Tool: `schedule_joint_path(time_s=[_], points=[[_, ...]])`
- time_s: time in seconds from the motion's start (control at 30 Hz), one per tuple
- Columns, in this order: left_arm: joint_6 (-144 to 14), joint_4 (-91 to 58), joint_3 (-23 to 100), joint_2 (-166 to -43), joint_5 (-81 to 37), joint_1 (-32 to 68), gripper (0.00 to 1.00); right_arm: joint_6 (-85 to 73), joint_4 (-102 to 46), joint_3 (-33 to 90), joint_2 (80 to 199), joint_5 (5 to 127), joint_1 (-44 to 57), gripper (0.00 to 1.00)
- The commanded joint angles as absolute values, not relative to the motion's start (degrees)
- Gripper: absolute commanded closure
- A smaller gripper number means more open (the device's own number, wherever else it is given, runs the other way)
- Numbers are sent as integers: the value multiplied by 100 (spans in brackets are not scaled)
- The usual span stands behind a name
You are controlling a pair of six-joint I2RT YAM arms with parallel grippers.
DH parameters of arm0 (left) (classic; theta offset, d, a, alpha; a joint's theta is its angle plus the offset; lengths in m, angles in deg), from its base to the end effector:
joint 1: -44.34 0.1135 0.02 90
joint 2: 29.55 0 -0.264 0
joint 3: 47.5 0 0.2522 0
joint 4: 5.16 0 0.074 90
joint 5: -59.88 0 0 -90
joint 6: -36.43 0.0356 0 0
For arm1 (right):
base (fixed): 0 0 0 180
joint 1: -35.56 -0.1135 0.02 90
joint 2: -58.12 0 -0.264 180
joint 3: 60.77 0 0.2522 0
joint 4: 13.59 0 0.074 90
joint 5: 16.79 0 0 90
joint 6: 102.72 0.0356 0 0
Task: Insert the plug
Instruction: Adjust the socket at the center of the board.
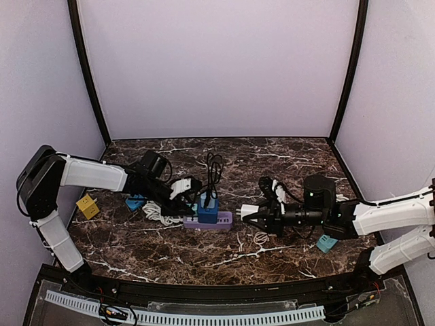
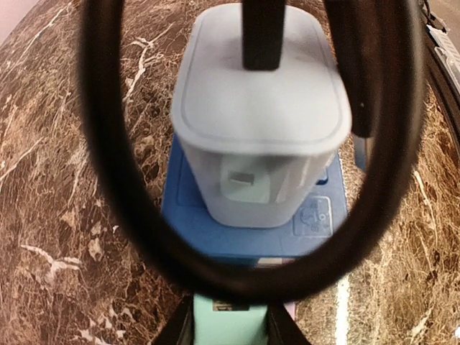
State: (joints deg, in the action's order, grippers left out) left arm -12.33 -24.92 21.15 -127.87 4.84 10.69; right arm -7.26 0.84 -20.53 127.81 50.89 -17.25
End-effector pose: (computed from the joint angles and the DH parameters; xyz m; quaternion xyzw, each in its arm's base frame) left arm 0.2754 -0.2078 0.1715 0.6266 0.6470 -0.2592 0.3486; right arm 0.1411 0.2083 0.2094 -0.4205 0.6656 0.4249 0.4468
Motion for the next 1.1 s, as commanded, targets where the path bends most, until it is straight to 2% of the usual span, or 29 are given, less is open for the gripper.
schedule_joint_path(time_s=[0.0, 0.17, 0.37, 0.47, 0.63, 0.7, 0.73, 0.77, 0.8, 0.87, 0.93, 1.07], points=[[-1523, -2574, 1815, -12443, 85, 1038, 79, -682, 519, -2125, 12830, 5221, -1700, 100], [-3157, -2354, 1596, -12163, -1567, 835, 99, -833, 576, -1954, 13082, 5256, -1699, 100], [-5613, -2085, 922, -11568, -3521, 438, 99, -949, 787, -1833, 13374, 5199, -1700, 100], [-6685, -2174, 767, -11373, -3931, 170, 99, -968, 802, -1693, 13550, 5123, -1699, 100], [-7214, -1974, 508, -11282, -4077, -229, 97, -982, 877, -1442, 13917, 4929, -1698, 100], [-7152, -1738, 446, -11226, -3901, -305, 88, -1006, 899, -1345, 14084, 4860, -1697, 100], [-7093, -1667, 424, -11186, -3782, -317, 76, -1024, 917, -1316, 14150, 4844, -1695, 100], [-7060, -1643, 415, -11166, -3736, -315, 69, -1032, 946, -1289, 14220, 4840, -1699, 100], [-6967, -1604, 397, -11114, -3628, -313, 55, -1054, 964, -1258, 14292, 4834, -1704, 100], [-6782, -1629, 381, -10993, -3457, -308, 43, -1105, 862, -1131, 14422, 4795, -1699, 100], [-6470, -1800, 431, -10775, -3056, -208, 36, -1142, 607, -965, 14527, 4761, -1699, 100], [-5180, -2278, 433, -9968, -1243, 472, 28, -1213, 599, -973, 14582, 4773, -1696, 100]])
